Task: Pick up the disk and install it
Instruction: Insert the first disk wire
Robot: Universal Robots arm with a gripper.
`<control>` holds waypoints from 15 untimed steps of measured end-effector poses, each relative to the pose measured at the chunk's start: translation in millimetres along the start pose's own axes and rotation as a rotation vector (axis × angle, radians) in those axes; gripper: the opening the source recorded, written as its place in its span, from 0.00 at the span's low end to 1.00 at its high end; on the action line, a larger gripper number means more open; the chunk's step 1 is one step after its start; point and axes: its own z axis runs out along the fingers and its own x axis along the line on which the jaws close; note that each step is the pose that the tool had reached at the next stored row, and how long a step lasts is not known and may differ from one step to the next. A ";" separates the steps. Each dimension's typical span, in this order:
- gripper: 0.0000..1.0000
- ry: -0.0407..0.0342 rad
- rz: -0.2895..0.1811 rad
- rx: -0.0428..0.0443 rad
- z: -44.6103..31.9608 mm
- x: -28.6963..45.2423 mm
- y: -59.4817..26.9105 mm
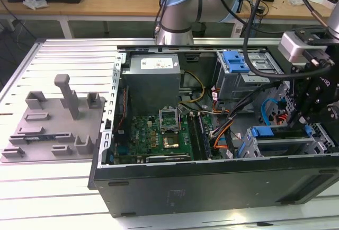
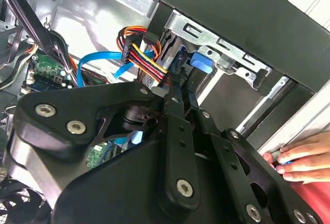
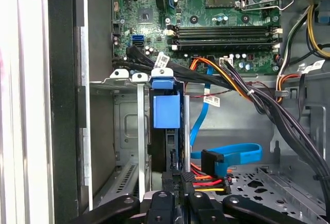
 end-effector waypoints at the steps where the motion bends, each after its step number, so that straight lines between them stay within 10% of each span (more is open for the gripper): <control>1: 0.17 -0.0003 0.000 0.0000 -2.4 0.1 0.1; 15: 0.17 0.0004 0.000 0.0000 -4.4 -0.9 0.4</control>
